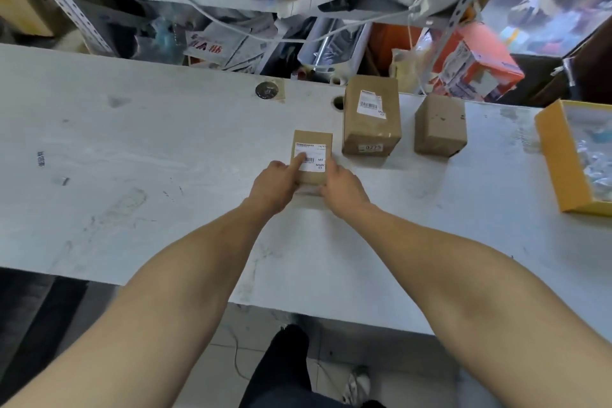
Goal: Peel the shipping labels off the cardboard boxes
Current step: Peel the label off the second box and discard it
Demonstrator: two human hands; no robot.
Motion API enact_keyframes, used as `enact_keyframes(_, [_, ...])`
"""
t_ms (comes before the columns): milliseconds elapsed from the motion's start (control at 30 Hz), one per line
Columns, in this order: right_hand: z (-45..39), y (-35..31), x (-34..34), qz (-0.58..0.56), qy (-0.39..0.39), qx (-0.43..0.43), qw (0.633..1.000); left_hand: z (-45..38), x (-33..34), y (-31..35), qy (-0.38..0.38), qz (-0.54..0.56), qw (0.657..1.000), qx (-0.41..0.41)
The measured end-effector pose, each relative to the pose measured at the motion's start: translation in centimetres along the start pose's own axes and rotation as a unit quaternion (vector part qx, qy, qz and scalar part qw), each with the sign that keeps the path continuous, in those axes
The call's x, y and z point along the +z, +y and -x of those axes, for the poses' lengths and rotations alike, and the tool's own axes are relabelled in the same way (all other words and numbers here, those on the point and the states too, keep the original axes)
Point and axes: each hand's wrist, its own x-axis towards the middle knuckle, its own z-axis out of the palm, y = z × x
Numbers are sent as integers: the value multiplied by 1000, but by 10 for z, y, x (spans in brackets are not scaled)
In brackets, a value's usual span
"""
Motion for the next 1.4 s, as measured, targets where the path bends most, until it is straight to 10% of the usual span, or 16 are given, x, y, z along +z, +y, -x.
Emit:
enact_keyframes(500, [240, 144, -6, -55, -17, 31, 998, 151, 108, 182, -32, 12, 998, 48])
enact_keyframes(800, [224, 161, -28, -28, -62, 76, 995, 134, 108, 197, -44, -19, 993, 104])
enact_keyframes(1400, [190, 183, -28, -148, 63, 77, 984, 81, 108, 171, -143, 273, 945, 111])
